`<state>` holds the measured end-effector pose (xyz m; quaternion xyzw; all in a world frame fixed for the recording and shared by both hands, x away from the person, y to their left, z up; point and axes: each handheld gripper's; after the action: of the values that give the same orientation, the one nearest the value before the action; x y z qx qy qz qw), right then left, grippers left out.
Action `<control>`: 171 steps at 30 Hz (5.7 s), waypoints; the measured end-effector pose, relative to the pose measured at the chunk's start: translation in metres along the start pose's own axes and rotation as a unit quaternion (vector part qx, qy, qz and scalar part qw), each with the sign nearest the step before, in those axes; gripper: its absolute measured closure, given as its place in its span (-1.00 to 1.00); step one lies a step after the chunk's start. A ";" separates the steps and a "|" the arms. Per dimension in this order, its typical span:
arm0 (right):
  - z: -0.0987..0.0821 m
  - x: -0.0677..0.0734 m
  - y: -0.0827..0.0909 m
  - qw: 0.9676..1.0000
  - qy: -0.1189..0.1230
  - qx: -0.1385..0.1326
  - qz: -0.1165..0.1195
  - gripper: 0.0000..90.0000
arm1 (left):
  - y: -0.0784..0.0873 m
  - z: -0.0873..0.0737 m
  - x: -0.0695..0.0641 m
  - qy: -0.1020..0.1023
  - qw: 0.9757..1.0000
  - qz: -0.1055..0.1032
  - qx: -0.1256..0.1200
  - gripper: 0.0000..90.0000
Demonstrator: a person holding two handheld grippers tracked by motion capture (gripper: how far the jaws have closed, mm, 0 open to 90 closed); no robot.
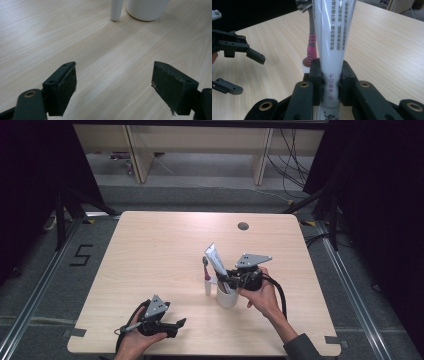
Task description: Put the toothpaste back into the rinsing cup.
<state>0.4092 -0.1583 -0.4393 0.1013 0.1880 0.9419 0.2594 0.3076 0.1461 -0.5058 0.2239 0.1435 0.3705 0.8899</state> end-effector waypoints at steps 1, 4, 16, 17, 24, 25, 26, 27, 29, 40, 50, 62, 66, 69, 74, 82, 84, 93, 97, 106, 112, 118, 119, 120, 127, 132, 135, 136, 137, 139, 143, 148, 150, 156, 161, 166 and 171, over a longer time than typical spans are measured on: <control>-0.001 0.000 0.001 1.000 0.005 0.005 -0.008 0.70 | 0.001 0.000 0.002 -0.011 1.000 0.000 0.007 -0.57; -0.006 0.001 0.001 1.000 -0.006 0.023 -0.012 0.70 | 0.000 0.000 0.000 0.000 1.000 -0.001 0.001 -0.57; -0.016 -0.002 0.002 0.999 -0.005 0.048 -0.002 0.69 | 0.000 0.000 0.000 -0.002 1.000 0.000 0.003 -0.57; -0.016 -0.001 0.003 0.999 -0.006 0.048 -0.002 0.68 | 0.001 0.000 0.002 -0.008 1.000 -0.001 0.010 -0.57; -0.015 0.001 0.005 0.999 -0.007 0.040 -0.001 0.54 | 0.000 0.000 0.001 -0.008 1.000 0.000 0.012 -0.57; -0.015 0.002 0.006 0.999 -0.008 0.042 -0.001 0.52 | 0.000 -0.001 0.001 -0.009 1.000 -0.002 0.010 -0.57; -0.015 0.003 0.006 0.999 -0.010 0.044 -0.001 0.51 | 0.001 0.000 0.001 -0.009 1.000 -0.001 0.013 -0.57; -0.015 0.002 0.007 0.999 -0.005 0.041 -0.004 0.51 | 0.000 0.000 0.000 -0.001 1.000 0.002 0.007 -0.57; -0.015 0.001 0.007 0.999 0.001 0.037 -0.007 0.47 | 0.000 0.000 0.001 -0.008 1.000 0.000 0.013 -0.57; -0.011 0.000 0.018 1.000 -0.011 0.025 -0.011 0.21 | 0.000 0.000 0.001 -0.010 1.000 -0.002 0.012 -0.57; -0.009 -0.004 0.034 1.000 -0.021 0.006 -0.015 0.12 | 0.000 0.000 0.000 -0.004 1.000 0.000 0.005 -0.57; -0.007 -0.006 0.053 0.998 -0.053 -0.013 -0.027 0.05 | 0.000 0.000 0.000 -0.003 1.000 0.000 0.005 -0.57; -0.008 -0.009 0.058 0.998 -0.055 -0.016 -0.025 0.02 | 0.000 0.000 0.001 -0.005 1.000 -0.001 0.006 -0.57; -0.009 -0.012 0.062 0.998 -0.059 -0.019 -0.027 0.02 | 0.000 0.000 0.001 -0.004 1.000 -0.001 0.005 -0.57; -0.009 -0.014 0.068 0.997 -0.054 -0.021 -0.040 -0.02 | 0.000 0.000 0.000 -0.001 1.000 0.000 0.002 -0.57; -0.013 -0.019 0.077 0.997 -0.057 -0.023 -0.055 -0.09 | 0.000 0.000 0.000 0.000 1.000 -0.001 0.001 -0.57; -0.015 -0.020 0.079 0.996 -0.059 -0.024 -0.057 -0.11 | 0.000 0.000 0.001 -0.004 1.000 -0.001 0.005 -0.57; -0.022 -0.025 0.090 0.994 -0.080 -0.032 -0.071 -0.21 | 0.001 0.000 0.001 -0.002 1.000 0.000 0.004 -0.57; -0.027 -0.028 0.096 0.993 -0.087 -0.031 -0.074 -0.23 | 0.001 0.000 0.002 -0.009 1.000 -0.002 0.008 -0.57; -0.039 -0.033 0.109 0.990 -0.103 -0.028 -0.088 -0.28 | 0.000 0.000 0.001 0.004 1.000 0.000 -0.002 -0.57; -0.043 -0.033 0.116 0.989 -0.110 -0.032 -0.091 -0.30 | 0.001 0.001 0.002 -0.001 1.000 0.002 0.002 -0.57; -0.050 -0.033 0.120 0.989 -0.114 -0.027 -0.094 -0.36 | 0.000 0.000 0.001 0.002 1.000 0.003 0.002 -0.57; -0.052 -0.033 0.120 0.988 -0.114 -0.022 -0.097 -0.36 | 0.001 0.000 0.001 0.000 1.000 0.004 0.006 -0.57; -0.053 -0.034 0.122 0.989 -0.110 -0.022 -0.099 -0.37 | 0.001 -0.001 0.002 -0.005 1.000 0.004 0.009 -0.57; -0.060 -0.033 0.124 0.987 -0.120 -0.015 -0.102 -0.39 | 0.003 -0.002 0.002 0.003 1.000 0.009 0.006 -0.57; -0.063 -0.034 0.127 0.988 -0.112 -0.010 -0.105 -0.40 | 0.004 -0.003 0.002 -0.006 1.000 0.004 0.012 -0.57; -0.065 -0.031 0.129 0.987 -0.118 -0.006 -0.107 -0.40 | 0.005 -0.004 0.003 -0.003 1.000 0.004 0.012 -0.57; -0.066 -0.032 0.129 0.988 -0.100 -0.010 -0.116 -0.40 | 0.004 -0.003 0.003 -0.005 1.000 0.005 0.008 -0.57; -0.067 -0.030 0.131 0.989 -0.102 -0.003 -0.111 -0.40 | 0.004 -0.003 0.002 -0.004 1.000 0.008 0.007 -0.57; -0.069 -0.029 0.131 0.988 -0.104 -0.004 -0.113 -0.40 | 0.005 -0.002 0.002 -0.006 1.000 0.004 0.010 -0.57; -0.074 -0.025 0.134 0.988 -0.105 0.004 -0.116 -0.42 | 0.004 -0.003 0.002 -0.009 1.000 0.008 0.011 -0.57; -0.082 -0.022 0.136 0.988 -0.097 0.014 -0.121 -0.46 | 0.004 -0.003 0.000 -0.001 1.000 0.007 0.006 -0.57; -0.085 -0.020 0.136 0.988 -0.099 0.011 -0.122 -0.46 | 0.005 -0.003 0.001 -0.008 1.000 0.006 0.012 -0.57; -0.092 -0.013 0.139 0.987 -0.111 0.024 -0.118 -0.48 | 0.005 -0.003 0.001 -0.008 1.000 0.007 0.013 -0.57; -0.096 -0.011 0.141 0.987 -0.101 0.024 -0.119 -0.51 | 0.005 -0.004 0.001 -0.009 1.000 0.007 0.014 -0.57; -0.099 -0.009 0.144 0.986 -0.106 0.026 -0.122 -0.58 | 0.005 -0.004 0.001 -0.008 1.000 0.007 0.015 -0.57; -0.101 -0.004 0.147 0.985 -0.120 0.031 -0.124 -0.63 | 0.005 -0.004 0.001 -0.008 1.000 0.006 0.014 -0.58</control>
<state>0.3176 -0.3076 -0.4721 0.1972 0.1963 0.8771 0.3915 0.3039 0.1509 -0.5067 0.2399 0.1404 0.3724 0.8854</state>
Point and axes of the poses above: each handheld gripper's, and its own axes: y roughly backward along the jaws, z roughly out of its top, x roughly to its left, and after that the axes turned 6 degrees about -x, right-handed
